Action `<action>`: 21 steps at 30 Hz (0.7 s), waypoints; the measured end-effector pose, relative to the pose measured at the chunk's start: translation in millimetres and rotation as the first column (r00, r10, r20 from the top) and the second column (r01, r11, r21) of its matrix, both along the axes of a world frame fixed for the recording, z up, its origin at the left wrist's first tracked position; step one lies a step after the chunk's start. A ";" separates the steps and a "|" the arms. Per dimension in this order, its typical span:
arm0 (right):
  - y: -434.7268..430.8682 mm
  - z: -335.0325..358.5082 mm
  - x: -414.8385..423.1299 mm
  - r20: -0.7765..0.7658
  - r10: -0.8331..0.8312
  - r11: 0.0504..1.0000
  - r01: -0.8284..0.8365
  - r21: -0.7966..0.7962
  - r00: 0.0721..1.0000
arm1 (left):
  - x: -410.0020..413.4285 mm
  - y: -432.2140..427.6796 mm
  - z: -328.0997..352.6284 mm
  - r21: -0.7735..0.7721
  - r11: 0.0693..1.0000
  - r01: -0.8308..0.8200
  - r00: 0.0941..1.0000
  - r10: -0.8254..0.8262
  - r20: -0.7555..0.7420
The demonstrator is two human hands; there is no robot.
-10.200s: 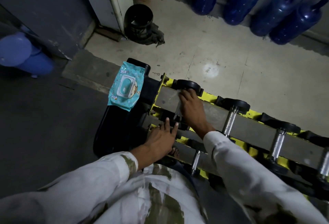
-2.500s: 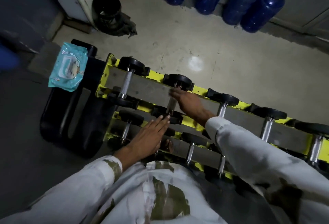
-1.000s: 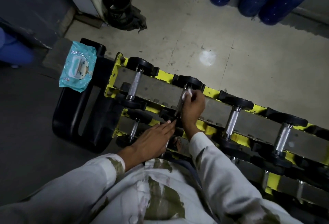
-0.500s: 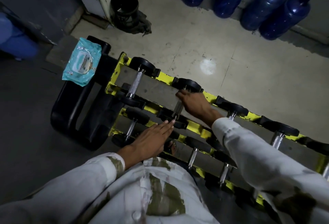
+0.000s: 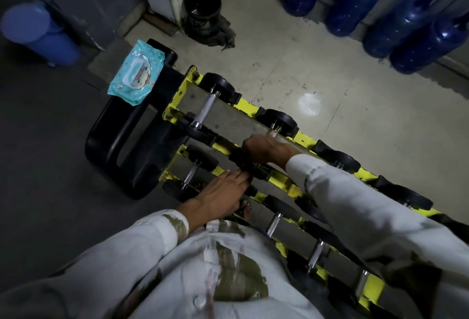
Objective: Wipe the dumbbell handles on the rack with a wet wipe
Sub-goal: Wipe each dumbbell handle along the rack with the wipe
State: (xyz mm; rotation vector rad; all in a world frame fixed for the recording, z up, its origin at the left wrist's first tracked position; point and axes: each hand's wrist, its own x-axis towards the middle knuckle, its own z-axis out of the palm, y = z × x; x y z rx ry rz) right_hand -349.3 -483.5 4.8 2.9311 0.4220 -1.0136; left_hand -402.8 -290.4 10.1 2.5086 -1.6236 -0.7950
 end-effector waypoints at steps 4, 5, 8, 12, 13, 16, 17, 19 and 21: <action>-20.9 -10.4 -39.4 0.208 -0.112 0.972 0.063 0.228 0.972 | -3.3 0.3 -1.4 0.033 0.999 -0.020 0.999 0.021 -0.034; -22.7 -13.0 -53.8 0.221 -0.224 0.933 0.143 0.329 0.949 | -2.4 2.0 -1.9 0.037 0.999 -0.021 0.999 0.023 -0.040; -17.2 -27.7 -93.3 0.124 -0.696 0.628 0.514 0.585 0.708 | 1.4 5.5 -2.9 0.045 0.999 -0.014 0.998 0.016 -0.054; -3.2 -48.5 -101.5 -0.160 -0.949 0.105 0.751 0.652 0.271 | -0.4 4.0 -2.1 0.044 0.999 -0.010 0.998 0.012 -0.062; -2.8 -53.0 -94.2 -0.293 -0.944 -0.071 0.775 0.629 0.151 | -1.6 3.1 -1.1 0.045 0.999 -0.011 0.998 0.014 -0.063; -8.5 -63.0 -73.6 -0.469 -0.883 -0.308 0.785 0.538 -0.025 | -1.4 3.8 1.3 0.047 0.999 -0.007 0.997 0.011 -0.070; -11.2 -61.6 -72.2 -0.493 -0.870 -0.293 0.802 0.520 0.002 | -0.4 3.8 0.8 0.049 0.999 -0.004 0.997 0.007 -0.070; -15.6 -56.1 -77.3 -0.559 -0.824 -0.245 0.831 0.500 0.093 | 0.5 3.6 -0.5 0.050 0.999 -0.001 0.998 0.005 -0.069; -21.7 -58.6 -83.5 -0.574 -0.808 -0.202 0.850 0.487 0.136 | -1.1 3.3 -0.2 0.054 0.999 -0.002 0.998 0.005 -0.065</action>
